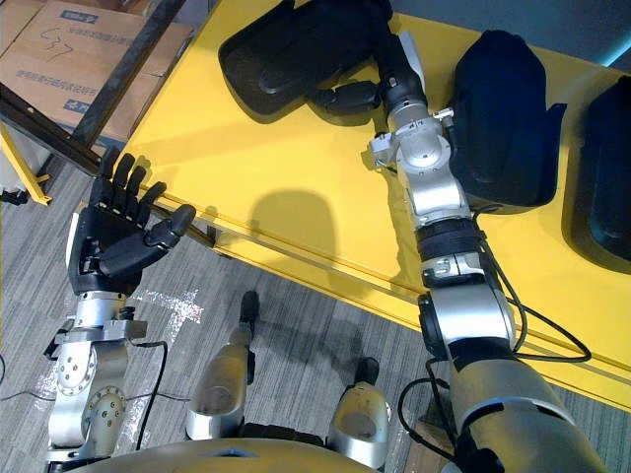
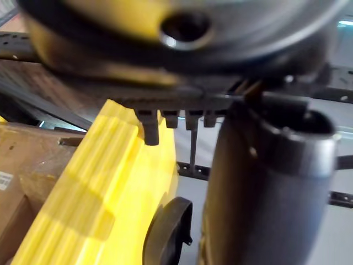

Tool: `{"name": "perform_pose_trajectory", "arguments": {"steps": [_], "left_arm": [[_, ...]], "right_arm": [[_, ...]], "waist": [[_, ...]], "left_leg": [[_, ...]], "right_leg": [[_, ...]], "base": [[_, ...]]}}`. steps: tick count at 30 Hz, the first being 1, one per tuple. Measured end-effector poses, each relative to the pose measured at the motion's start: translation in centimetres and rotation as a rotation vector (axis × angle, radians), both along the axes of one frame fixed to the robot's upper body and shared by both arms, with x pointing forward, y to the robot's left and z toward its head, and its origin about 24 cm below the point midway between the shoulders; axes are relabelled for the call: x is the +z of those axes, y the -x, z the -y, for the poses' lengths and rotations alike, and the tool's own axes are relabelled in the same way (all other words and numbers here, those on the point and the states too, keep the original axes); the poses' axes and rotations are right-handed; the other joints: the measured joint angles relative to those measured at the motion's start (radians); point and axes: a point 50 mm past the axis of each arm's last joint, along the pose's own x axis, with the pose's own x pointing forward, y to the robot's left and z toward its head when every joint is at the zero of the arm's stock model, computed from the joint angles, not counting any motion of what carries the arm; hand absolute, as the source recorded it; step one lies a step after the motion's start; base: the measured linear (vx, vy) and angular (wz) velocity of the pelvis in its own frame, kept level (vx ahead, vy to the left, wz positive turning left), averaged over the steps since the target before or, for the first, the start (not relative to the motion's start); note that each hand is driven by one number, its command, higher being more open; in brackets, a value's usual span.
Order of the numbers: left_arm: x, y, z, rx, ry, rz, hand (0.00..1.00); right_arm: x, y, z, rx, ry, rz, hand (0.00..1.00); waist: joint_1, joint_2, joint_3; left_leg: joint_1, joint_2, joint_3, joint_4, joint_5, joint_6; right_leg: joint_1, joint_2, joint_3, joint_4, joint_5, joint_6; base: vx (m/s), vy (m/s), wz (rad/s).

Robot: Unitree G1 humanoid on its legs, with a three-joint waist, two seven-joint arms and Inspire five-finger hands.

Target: Walk over and take three plastic housings, then place them on the shelf

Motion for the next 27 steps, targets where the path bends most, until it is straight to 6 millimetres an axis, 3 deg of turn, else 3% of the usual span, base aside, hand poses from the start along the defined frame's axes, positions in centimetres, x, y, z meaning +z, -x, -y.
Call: {"name": "perform_pose_trajectory", "arguments": {"steps": [5,9,12,17,23,27], "left_arm": [[0.2,0.1,0.0,0.004,-0.011,0.019,1.0],[0.2,0.1,-0.1,0.014,-0.045,0.018,1.0],[0.4,0.1,-0.1,0.009,-0.102,0.015,1.0],[1.3,-0.4,-0.2,-0.01,-0.304,0.036,1.0],[3.4,-1.1,-2.0,0.191,-0.7,0.072,1.0],[4.6,-1.4,-4.8,0.395,-0.929,0.064,1.0]], "right_arm": [[1.5,1.3,0.1,0.001,0.104,0.084,1.0],[1.8,4.6,-0.5,0.09,0.215,0.18,1.0],[0.3,6.3,-1.0,0.153,0.25,0.171,1.0],[-3.6,8.1,0.8,0.121,0.257,0.076,1.0],[-4.9,12.6,1.1,0.148,0.13,0.146,1.0],[-7.3,16.0,3.6,0.054,0.053,0.148,1.0]], "waist": [[-0.013,-0.006,0.004],[-0.027,-0.013,0.004],[-0.061,-0.033,-0.009],[-0.087,-0.09,-0.079],[-0.118,-0.099,-0.162],[-0.162,-0.094,-0.22]], "left_leg": [[0.004,0.002,0.01,0.0,0.0,-0.001],[0.052,0.009,0.049,-0.001,-0.013,-0.007],[0.081,0.015,0.079,-0.002,-0.025,-0.009],[0.108,0.031,0.138,-0.002,-0.038,-0.016],[0.163,0.044,0.204,-0.004,-0.064,-0.026],[0.202,0.048,0.259,-0.007,-0.081,-0.029]], "right_leg": [[0.0,0.0,0.007,-0.003,0.001,0.001],[0.019,0.001,0.043,-0.007,0.003,0.003],[0.032,0.003,0.068,-0.018,0.006,0.006],[0.034,0.016,0.123,-0.054,0.032,0.005],[0.043,0.024,0.179,-0.073,0.04,0.002],[0.042,0.026,0.229,-0.085,0.039,-0.002]], "base": [[0.0,-0.013,-0.04],[0.0,-0.02,-0.27],[-0.02,-0.021,-0.3],[0.02,-0.013,-0.32],[0.01,-0.013,-0.33],[0.0,-0.016,-0.36]]}}
